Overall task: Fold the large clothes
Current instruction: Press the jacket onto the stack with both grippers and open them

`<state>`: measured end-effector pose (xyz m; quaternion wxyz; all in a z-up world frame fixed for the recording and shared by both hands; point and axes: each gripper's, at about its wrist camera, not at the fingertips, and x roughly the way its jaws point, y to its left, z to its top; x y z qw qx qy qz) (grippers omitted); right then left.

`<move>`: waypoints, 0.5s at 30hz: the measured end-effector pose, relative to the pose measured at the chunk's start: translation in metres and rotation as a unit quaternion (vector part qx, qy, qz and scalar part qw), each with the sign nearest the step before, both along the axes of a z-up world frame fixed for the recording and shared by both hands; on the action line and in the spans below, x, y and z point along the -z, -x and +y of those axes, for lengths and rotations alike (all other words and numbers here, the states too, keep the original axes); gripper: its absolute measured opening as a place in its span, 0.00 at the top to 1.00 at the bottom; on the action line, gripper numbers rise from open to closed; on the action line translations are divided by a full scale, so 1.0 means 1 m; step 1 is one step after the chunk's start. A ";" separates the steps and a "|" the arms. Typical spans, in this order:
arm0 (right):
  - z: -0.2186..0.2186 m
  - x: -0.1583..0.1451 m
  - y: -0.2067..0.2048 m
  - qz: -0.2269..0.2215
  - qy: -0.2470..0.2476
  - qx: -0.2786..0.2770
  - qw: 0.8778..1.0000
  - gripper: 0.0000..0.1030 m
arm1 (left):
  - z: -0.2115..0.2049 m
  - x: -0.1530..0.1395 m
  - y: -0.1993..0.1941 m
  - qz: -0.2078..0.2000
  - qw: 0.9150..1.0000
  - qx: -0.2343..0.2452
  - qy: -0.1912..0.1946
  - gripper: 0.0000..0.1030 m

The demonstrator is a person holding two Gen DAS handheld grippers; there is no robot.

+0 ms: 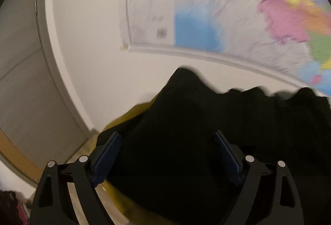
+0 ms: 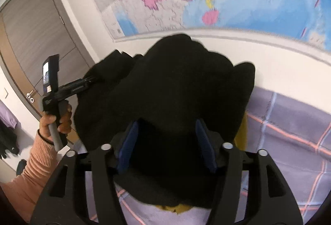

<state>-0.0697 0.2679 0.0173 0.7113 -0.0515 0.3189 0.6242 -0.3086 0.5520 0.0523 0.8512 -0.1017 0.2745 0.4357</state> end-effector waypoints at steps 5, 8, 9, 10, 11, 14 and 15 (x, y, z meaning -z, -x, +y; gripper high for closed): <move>-0.010 -0.009 0.019 -0.047 -0.016 0.000 0.999 0.32 | -0.060 -0.018 0.012 -0.023 0.997 0.044 -0.050 0.09; -0.014 -0.010 0.030 -0.058 -0.022 -0.006 0.998 0.30 | -0.088 -0.021 0.016 -0.037 0.995 0.077 -0.050 0.08; -0.016 -0.010 0.033 -0.061 -0.023 -0.009 0.998 0.29 | -0.095 -0.020 0.017 -0.040 0.994 0.088 -0.043 0.07; -0.015 -0.010 0.037 -0.066 -0.023 -0.011 0.998 0.28 | -0.100 -0.020 0.015 -0.043 0.994 0.097 -0.035 0.07; -0.015 -0.009 0.039 -0.070 -0.022 -0.011 0.997 0.27 | -0.103 -0.018 0.012 -0.043 0.993 0.102 -0.030 0.07; -0.015 -0.004 0.047 -0.082 -0.017 -0.013 0.996 0.19 | -0.116 -0.009 0.009 -0.042 0.991 0.124 0.003 0.07; -0.016 -0.002 0.048 -0.086 -0.015 -0.008 0.996 0.15 | -0.119 -0.004 0.007 -0.040 0.991 0.128 0.010 0.07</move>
